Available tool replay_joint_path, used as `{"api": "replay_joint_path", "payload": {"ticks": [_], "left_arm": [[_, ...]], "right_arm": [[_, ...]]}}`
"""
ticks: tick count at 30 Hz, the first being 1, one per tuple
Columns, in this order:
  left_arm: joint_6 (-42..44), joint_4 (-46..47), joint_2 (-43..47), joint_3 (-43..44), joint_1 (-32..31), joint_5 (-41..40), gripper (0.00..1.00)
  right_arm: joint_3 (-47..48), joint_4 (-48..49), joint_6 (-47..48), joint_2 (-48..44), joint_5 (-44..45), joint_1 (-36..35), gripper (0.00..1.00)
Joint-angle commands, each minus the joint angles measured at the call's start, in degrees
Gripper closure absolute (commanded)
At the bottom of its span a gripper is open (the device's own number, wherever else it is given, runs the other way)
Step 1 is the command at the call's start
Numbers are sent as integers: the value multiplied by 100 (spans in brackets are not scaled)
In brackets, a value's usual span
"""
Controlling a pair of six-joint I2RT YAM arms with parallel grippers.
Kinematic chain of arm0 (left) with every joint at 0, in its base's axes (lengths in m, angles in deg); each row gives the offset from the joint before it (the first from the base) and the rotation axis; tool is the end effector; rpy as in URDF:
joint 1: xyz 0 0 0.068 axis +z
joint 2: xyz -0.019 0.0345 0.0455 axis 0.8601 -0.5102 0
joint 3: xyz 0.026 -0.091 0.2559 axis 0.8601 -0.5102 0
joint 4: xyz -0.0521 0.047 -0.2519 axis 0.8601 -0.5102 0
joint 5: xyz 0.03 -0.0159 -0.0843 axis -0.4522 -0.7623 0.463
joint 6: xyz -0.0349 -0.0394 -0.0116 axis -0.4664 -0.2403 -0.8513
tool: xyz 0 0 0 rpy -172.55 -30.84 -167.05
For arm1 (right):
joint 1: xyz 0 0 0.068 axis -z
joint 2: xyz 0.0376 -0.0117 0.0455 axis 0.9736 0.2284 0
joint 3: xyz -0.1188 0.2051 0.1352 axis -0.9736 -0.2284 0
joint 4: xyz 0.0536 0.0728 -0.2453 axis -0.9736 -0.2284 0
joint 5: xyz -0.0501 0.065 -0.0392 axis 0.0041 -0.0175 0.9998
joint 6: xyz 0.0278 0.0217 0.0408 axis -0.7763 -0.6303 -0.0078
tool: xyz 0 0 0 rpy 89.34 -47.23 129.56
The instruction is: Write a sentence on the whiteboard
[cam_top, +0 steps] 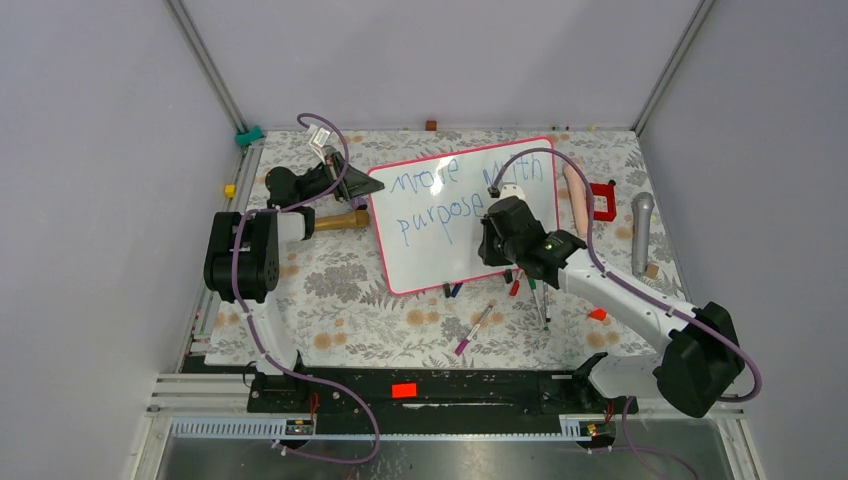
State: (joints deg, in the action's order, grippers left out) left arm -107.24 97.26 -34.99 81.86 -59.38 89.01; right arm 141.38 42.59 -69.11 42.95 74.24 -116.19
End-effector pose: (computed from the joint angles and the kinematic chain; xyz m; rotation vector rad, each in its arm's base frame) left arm 0.3823 -0.0344 0.2361 0.4765 1.5981 -1.6151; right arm 0.2210 0.1734 0.2749 -0.1845 2.2803 0.4003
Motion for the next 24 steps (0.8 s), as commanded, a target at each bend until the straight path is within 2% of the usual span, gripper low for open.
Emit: {"api": "replay_joint_path", "payload": {"ticks": [1, 7, 13, 24], "left_arm": [[29, 452, 69, 205, 1, 191, 100], [29, 454, 64, 193, 3, 196, 100], [38, 451, 55, 195, -1, 196, 100], [21, 452, 26, 242, 3, 196, 100]], "right_arm": [[248, 345, 93, 211, 322, -71, 100], [645, 107, 150, 609, 685, -75, 100], [663, 61, 86, 827, 678, -72, 100], [163, 44, -125, 713, 475, -85, 100]]}}
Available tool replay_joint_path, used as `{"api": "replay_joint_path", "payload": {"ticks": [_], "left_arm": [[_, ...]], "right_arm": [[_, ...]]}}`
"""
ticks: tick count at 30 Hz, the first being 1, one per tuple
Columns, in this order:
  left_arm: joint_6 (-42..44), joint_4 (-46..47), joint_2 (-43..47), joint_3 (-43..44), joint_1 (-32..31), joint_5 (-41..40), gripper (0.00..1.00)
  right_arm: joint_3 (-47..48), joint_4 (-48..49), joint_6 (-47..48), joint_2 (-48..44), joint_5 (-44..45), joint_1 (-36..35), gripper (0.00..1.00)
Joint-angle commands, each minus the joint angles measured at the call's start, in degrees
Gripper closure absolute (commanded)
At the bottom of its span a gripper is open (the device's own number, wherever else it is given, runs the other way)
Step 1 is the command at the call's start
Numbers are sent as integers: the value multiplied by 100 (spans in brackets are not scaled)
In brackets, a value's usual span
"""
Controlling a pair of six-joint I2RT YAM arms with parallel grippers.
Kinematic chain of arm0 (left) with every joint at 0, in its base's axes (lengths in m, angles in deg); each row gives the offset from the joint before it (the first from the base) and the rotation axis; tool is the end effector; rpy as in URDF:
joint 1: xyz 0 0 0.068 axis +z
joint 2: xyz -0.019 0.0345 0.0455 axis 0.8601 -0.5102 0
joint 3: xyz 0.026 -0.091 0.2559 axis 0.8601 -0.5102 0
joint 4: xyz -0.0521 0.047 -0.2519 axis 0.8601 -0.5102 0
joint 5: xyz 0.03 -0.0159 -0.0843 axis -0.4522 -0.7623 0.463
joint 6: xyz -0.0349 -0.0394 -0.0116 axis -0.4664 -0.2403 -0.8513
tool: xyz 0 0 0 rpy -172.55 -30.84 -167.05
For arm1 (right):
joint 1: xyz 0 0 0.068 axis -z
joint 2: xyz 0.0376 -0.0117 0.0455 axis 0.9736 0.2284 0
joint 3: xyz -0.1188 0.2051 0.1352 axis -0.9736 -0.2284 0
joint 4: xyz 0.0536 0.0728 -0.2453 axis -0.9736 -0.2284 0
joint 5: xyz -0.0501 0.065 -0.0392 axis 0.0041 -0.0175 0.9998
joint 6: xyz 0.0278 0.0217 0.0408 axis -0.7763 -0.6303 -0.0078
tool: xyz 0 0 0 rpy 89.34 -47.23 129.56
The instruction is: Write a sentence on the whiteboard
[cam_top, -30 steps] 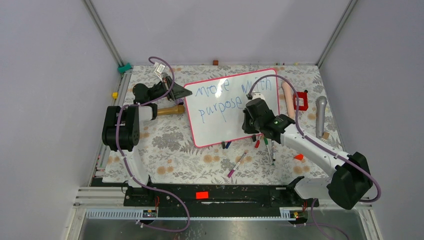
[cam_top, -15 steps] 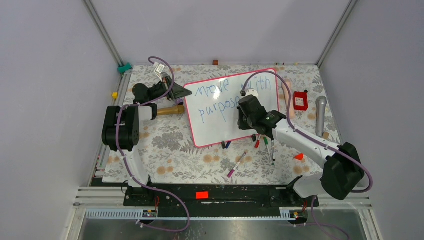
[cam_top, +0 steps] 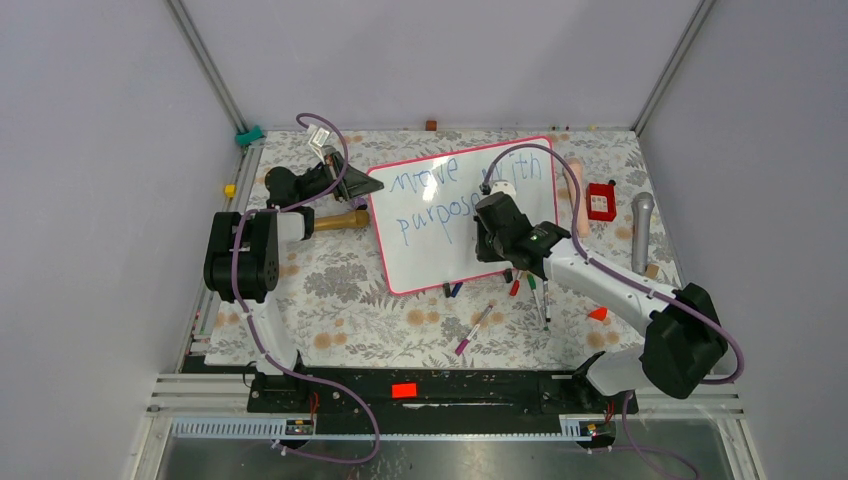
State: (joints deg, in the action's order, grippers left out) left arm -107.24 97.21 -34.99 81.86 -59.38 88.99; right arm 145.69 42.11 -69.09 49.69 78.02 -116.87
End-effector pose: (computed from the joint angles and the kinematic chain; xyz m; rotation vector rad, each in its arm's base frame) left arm 0.3823 -0.0344 0.2360 0.4756 1.5986 -1.6154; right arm 0.2396 0.1904 0.2673 -0.1734 2.3060 0.3073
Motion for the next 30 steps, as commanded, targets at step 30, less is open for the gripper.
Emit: {"api": "replay_joint_path", "payload": {"ticks": [30], "left_arm": [[25, 457, 86, 206, -1, 218, 100]], "right_arm": [[613, -91, 340, 230, 556, -13, 100]]}}
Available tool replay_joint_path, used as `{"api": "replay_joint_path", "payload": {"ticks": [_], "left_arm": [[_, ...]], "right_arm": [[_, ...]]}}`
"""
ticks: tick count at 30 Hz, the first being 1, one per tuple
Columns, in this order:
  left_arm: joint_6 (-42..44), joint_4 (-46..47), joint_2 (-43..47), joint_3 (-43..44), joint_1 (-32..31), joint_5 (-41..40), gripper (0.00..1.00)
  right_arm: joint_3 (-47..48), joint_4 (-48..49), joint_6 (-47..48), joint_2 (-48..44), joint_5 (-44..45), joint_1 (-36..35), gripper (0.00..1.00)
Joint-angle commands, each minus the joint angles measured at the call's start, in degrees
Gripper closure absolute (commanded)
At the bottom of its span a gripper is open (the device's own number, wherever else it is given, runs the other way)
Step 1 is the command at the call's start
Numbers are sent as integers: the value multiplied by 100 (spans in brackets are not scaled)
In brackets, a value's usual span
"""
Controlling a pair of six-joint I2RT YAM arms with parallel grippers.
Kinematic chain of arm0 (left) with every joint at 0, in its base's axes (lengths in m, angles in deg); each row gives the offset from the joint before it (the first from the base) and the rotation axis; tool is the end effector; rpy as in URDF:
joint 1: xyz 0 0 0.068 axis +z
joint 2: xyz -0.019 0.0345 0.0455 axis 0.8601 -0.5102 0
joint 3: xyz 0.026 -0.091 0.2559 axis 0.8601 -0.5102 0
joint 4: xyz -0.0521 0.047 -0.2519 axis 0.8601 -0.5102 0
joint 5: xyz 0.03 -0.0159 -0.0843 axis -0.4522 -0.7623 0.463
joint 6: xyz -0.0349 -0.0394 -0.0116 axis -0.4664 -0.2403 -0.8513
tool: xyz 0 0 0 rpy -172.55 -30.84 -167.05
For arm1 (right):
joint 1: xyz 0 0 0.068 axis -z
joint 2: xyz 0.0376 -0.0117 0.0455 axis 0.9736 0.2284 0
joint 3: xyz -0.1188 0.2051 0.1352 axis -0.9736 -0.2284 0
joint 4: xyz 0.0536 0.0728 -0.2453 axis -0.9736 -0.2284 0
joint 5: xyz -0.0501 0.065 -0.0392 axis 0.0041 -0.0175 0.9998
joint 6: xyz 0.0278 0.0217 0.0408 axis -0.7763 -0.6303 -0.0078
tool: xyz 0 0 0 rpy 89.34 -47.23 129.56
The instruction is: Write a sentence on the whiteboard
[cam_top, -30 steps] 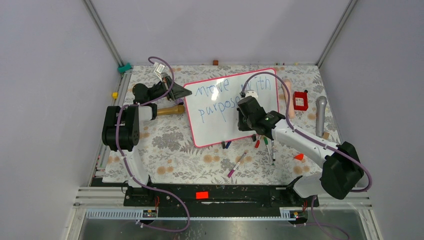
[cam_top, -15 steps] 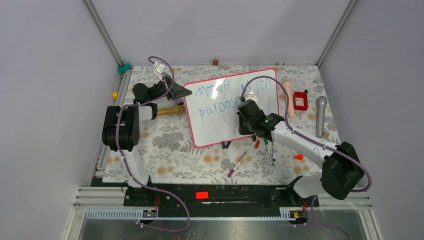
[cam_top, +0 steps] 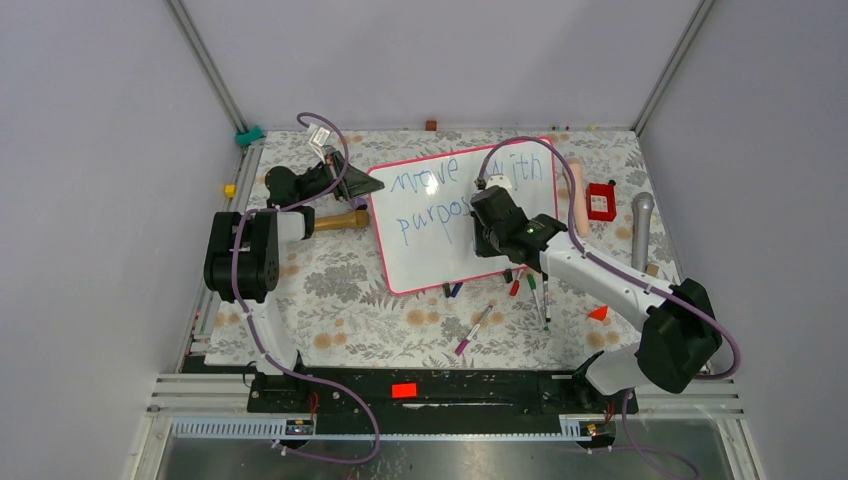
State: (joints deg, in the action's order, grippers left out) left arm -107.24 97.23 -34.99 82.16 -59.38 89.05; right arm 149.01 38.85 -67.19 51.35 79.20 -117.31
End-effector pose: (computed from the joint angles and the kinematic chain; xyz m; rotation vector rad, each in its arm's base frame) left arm 0.3829 -0.0344 0.2375 0.4807 1.5949 -1.6131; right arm 0.2433 0.1957 0.2737 -0.2165 2.3182 0.2556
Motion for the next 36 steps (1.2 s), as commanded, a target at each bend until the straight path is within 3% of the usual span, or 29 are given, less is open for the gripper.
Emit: {"api": "replay_joint_path", "payload": {"ticks": [1, 9, 25, 36], "left_arm": [[29, 457, 82, 170, 1, 209, 100], [36, 454, 79, 154, 1, 201, 100], [38, 453, 99, 152, -1, 196, 100], [29, 457, 119, 157, -1, 201, 100]], "right_arm": [[286, 229, 163, 65, 458, 32, 100], [291, -63, 56, 137, 905, 90, 100], [-439, -63, -256, -33, 440, 99, 100], [-392, -176, -230, -519, 693, 103, 100]]}}
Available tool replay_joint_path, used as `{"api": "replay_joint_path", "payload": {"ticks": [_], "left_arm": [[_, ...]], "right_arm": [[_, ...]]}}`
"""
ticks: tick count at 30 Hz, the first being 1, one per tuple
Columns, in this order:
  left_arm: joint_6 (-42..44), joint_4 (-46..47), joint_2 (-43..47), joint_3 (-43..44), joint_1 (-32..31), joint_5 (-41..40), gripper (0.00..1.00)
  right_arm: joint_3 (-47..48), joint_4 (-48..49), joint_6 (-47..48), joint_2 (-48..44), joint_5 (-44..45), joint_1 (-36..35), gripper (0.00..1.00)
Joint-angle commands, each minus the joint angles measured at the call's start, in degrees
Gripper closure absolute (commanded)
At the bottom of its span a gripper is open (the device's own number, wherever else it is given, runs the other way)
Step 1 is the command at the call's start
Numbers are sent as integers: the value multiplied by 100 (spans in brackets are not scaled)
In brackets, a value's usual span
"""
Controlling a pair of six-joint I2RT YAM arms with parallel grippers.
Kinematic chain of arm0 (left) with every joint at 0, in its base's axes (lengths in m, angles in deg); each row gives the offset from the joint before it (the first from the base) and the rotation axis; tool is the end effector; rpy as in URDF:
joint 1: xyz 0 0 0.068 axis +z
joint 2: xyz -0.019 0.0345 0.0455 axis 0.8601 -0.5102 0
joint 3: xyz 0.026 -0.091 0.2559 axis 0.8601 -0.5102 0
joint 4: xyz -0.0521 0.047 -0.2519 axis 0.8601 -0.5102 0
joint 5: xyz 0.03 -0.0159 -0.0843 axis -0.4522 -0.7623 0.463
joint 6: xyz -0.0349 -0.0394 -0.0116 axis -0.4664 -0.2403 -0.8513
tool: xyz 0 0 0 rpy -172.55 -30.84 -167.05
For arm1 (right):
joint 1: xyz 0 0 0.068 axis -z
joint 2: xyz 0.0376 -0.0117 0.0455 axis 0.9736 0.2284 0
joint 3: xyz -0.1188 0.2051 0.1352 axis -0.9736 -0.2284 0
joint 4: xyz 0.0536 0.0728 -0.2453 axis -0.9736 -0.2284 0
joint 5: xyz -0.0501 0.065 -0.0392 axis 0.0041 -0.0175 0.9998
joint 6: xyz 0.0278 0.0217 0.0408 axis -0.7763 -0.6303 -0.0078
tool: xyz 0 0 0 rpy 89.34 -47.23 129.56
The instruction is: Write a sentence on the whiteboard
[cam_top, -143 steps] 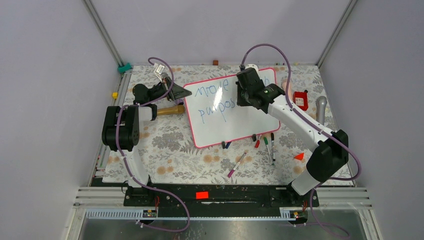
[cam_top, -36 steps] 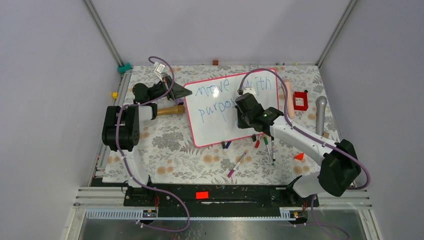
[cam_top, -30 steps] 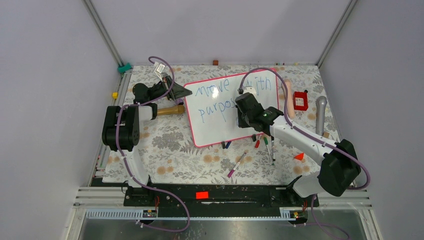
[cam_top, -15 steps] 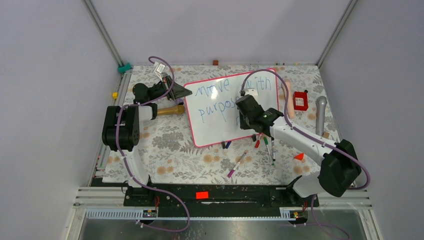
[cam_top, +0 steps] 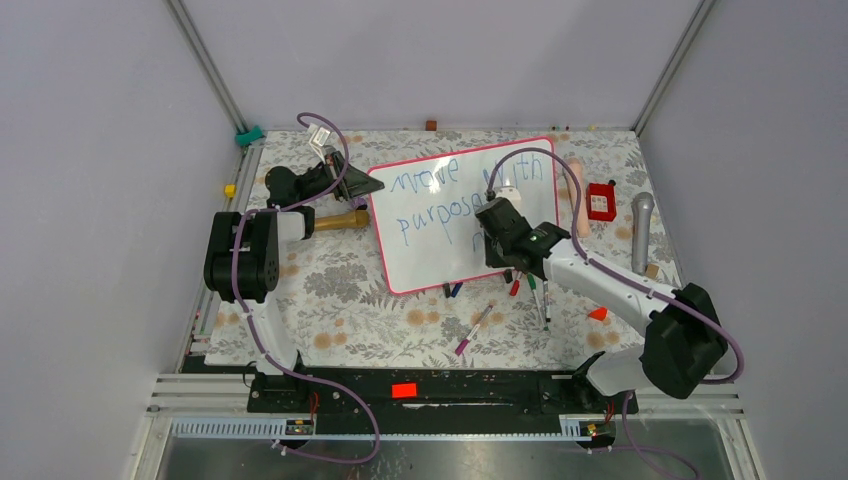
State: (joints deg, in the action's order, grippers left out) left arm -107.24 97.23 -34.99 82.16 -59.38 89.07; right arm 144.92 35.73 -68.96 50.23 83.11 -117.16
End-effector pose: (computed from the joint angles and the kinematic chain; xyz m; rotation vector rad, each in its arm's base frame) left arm 0.3829 -0.0344 0.2374 0.4811 1.5950 -1.6132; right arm 0.2333 0.1831 0.2527 -0.1722 2.3879 0.1278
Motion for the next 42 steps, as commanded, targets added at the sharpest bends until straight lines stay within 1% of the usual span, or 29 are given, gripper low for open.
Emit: {"api": "replay_joint_path", "payload": {"ticks": [1, 7, 17, 22, 30, 36, 39, 42], "left_arm": [[29, 456, 110, 164, 2, 198, 100], [29, 459, 98, 165, 5, 200, 100], [45, 456, 154, 114, 4, 222, 100], [56, 449, 176, 114, 0, 227, 100], [29, 455, 149, 164, -1, 218, 100], [29, 454, 146, 167, -3, 219, 100], [29, 454, 141, 165, -3, 219, 100], [39, 453, 151, 151, 2, 226, 100]], "right_arm": [[-27, 176, -25, -498, 340, 83, 100], [-84, 318, 134, -720, 438, 161, 100], [362, 314, 205, -205, 280, 268, 100], [441, 418, 188, -103, 123, 273, 100], [109, 427, 82, -194, -87, 272, 100], [-110, 247, -46, -181, -191, 268, 100], [-134, 140, -75, -181, -79, 266, 100], [-54, -72, -76, -117, 268, 268, 100]]}}
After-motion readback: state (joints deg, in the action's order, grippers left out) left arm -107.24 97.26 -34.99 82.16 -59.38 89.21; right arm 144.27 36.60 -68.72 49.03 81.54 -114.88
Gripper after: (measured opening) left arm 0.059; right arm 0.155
